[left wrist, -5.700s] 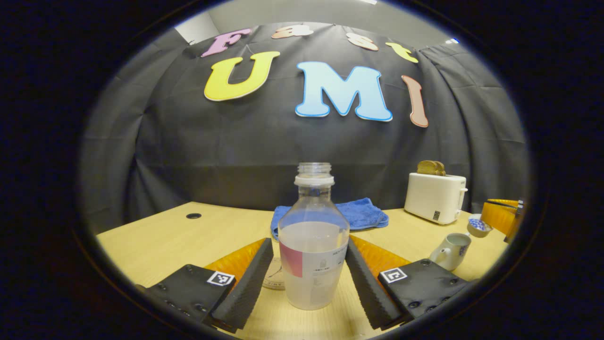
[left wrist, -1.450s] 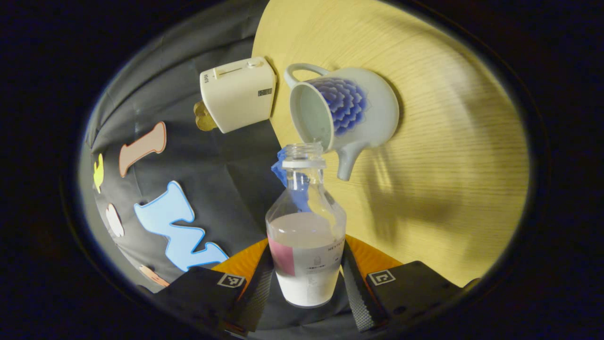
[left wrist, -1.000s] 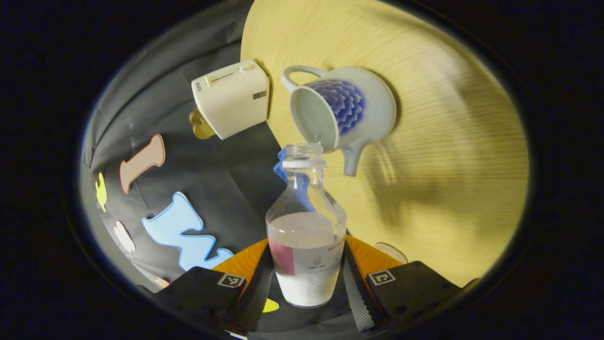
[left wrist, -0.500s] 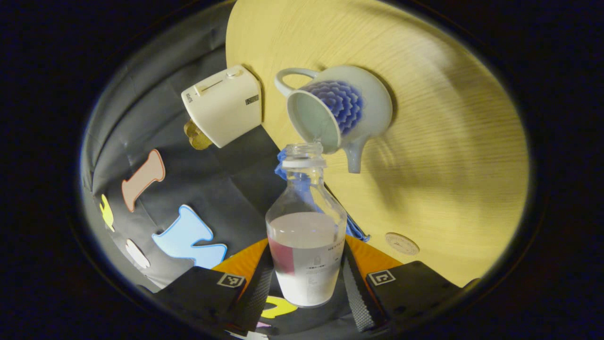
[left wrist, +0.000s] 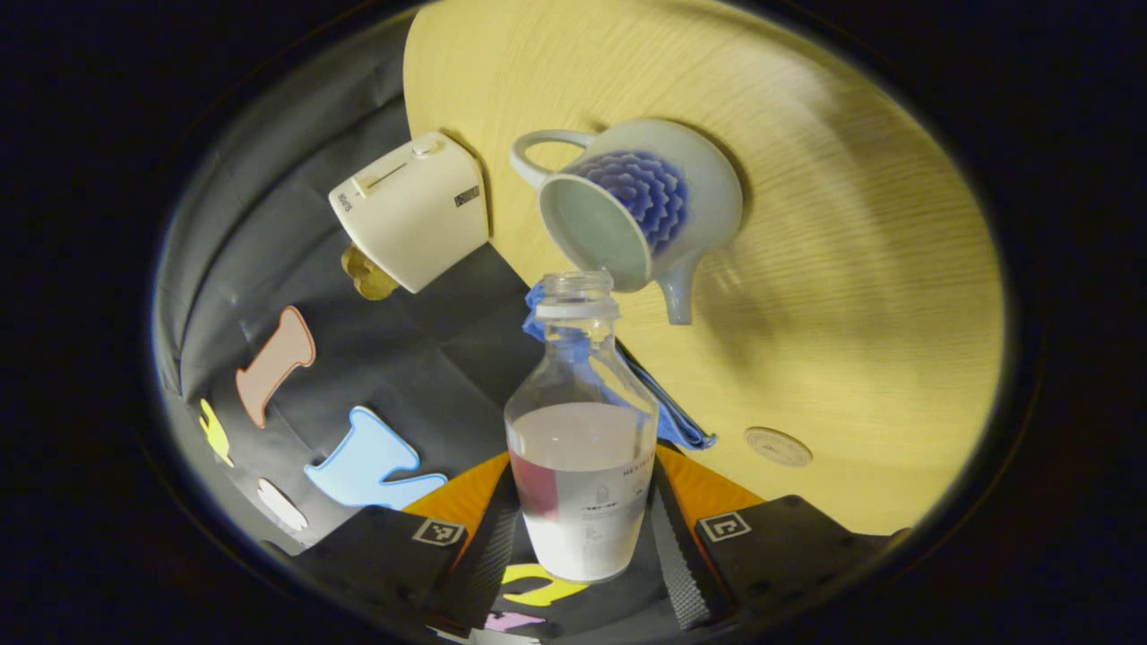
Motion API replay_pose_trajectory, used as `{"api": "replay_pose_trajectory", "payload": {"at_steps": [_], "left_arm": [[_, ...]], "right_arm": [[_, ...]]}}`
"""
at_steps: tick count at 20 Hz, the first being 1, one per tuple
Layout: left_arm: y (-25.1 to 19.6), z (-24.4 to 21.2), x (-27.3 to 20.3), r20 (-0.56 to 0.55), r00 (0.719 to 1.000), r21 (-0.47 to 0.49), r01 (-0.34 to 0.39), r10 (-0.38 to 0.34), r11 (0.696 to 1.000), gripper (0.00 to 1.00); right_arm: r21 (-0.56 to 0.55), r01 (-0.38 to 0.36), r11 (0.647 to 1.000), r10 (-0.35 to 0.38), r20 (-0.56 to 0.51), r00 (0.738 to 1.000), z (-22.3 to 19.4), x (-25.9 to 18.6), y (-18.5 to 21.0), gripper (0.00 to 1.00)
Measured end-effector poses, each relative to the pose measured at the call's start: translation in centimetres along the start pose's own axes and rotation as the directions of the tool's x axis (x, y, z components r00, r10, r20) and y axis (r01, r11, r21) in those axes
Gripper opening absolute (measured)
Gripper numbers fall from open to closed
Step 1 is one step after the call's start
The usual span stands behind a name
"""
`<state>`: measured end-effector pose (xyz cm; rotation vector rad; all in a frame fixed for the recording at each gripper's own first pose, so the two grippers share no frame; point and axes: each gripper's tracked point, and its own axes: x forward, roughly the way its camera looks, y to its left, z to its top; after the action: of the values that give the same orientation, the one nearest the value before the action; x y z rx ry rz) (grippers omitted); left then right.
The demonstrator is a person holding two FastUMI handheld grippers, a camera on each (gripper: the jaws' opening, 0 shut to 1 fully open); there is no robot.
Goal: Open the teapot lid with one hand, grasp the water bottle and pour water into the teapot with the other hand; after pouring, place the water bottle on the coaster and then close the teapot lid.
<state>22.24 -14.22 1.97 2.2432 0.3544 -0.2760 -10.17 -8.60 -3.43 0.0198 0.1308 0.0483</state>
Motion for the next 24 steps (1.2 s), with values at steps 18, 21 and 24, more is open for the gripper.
{"api": "replay_pose_trajectory", "payload": {"at_steps": [18,21,24], "left_arm": [[0.4,0.6,0.1,0.034,0.999,0.016,0.012,-0.012,1.000,0.86],[0.7,1.0,0.4,0.067,0.998,-0.021,-0.007,0.009,1.000,0.86],[-0.1,1.3,0.6,0.098,0.995,-0.076,0.003,0.004,0.997,0.86]], "right_arm": [[-0.007,0.020,1.000,-0.020,-0.008,1.000,0.0,0.3,-1.0,0.03],[0.000,0.024,1.000,-0.024,-0.013,1.000,-0.1,0.2,-1.1,0.03],[-0.002,0.031,1.000,-0.031,-0.011,0.999,0.0,0.1,-1.3,0.03]]}}
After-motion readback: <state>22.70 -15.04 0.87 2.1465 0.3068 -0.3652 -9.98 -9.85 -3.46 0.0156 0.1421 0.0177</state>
